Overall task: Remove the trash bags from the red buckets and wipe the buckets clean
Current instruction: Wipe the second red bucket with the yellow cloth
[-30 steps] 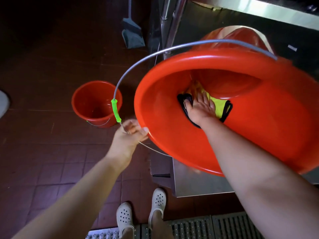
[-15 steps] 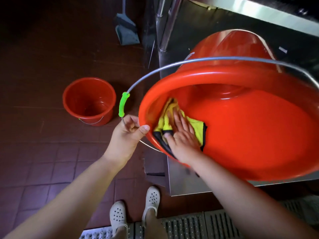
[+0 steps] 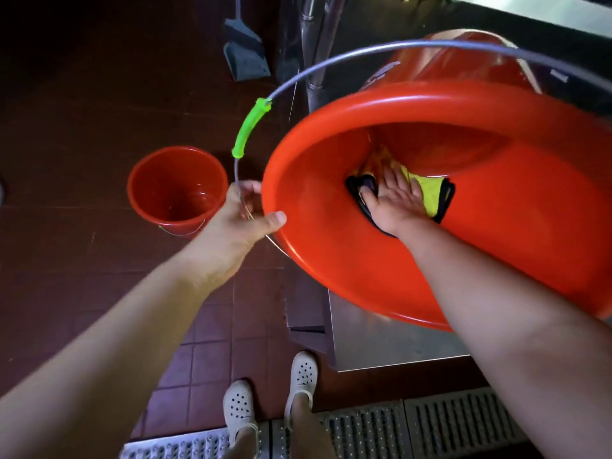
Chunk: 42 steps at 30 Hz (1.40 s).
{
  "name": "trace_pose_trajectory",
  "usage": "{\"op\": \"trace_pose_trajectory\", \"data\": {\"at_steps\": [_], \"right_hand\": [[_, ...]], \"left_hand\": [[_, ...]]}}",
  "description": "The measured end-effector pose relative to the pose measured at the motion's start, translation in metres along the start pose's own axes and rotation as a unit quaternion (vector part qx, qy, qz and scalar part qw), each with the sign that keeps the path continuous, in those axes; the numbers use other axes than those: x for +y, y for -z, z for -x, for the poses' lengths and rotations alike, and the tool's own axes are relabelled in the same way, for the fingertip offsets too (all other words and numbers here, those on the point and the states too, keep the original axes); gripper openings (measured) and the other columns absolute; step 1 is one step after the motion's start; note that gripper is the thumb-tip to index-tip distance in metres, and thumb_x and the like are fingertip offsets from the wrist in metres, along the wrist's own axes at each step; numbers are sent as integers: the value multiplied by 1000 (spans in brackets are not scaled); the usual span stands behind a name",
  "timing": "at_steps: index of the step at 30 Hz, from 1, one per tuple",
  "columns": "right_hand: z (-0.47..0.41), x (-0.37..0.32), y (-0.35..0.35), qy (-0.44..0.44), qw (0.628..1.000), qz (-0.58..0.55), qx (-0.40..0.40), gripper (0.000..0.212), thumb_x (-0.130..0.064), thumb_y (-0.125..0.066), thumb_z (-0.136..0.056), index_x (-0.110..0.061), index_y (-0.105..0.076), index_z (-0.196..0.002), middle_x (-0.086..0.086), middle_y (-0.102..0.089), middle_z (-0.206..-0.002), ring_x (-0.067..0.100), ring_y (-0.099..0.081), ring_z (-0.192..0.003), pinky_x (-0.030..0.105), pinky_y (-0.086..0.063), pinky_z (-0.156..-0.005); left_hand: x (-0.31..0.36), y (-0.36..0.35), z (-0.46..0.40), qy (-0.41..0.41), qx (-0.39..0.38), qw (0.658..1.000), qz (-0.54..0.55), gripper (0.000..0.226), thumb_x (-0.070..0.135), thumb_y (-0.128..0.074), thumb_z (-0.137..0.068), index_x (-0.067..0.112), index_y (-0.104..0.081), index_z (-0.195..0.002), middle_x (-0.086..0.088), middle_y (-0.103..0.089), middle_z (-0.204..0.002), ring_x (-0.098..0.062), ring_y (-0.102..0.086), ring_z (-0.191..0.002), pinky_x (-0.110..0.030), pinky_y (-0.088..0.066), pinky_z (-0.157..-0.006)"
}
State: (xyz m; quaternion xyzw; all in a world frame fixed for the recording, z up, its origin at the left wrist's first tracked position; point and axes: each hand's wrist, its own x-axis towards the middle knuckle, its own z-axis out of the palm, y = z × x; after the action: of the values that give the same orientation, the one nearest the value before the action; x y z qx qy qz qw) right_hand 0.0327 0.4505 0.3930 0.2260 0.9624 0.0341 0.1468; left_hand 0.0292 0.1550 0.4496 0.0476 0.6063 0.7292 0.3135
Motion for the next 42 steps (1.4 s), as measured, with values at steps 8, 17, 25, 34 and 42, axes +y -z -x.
{"op": "trace_pose_trajectory", "data": {"at_steps": [8,17,25,34,42], "right_hand": [[79,-56,-9,23,992,-118,49,66,-48,-23,-96,-11,-13,-151,7,-8,-159,19,0,-147,39,0,-117],[137,-46,-21,204,973,-87,56,72,-51,-31,-94,-30,12,-146,-16,32,-146,6,22,-140,26,10,-114],[33,-18,-5,57,991,-113,39,67,-43,-32,-99,-9,-6,-151,7,-3,-160,20,-3,-147,30,-2,-117],[2,-9,0,33,995,-84,38,64,-47,-25,-98,-12,-14,-151,11,-13,-158,22,-8,-146,33,-4,-118],[89,-61,-7,7,972,-229,55,60,-43,-24,-99,-16,-11,-151,9,-5,-159,19,-1,-147,27,1,-113]], "left_hand": [[-62,-37,13,-46,55,993,-94,31,8,-53,-93,34,-40,-103,-22,-37,-130,-30,-45,-122,-56,-38,-103],[-61,-36,7,-147,98,970,-168,16,29,-52,-93,23,-39,-102,16,-38,-96,22,-46,-90,-2,-38,-77],[10,-22,10,-218,141,902,-345,32,52,-47,-86,29,-26,-94,14,-48,-76,-16,-56,-68,-38,-45,-58],[20,-23,4,-139,48,962,-232,71,23,-73,-77,32,-28,-131,9,-52,-105,3,-56,-90,-30,-49,-80],[12,-57,9,-238,91,946,-199,76,-6,-55,-73,16,-29,-141,29,-51,-104,18,-51,-94,0,-35,-80]]}}
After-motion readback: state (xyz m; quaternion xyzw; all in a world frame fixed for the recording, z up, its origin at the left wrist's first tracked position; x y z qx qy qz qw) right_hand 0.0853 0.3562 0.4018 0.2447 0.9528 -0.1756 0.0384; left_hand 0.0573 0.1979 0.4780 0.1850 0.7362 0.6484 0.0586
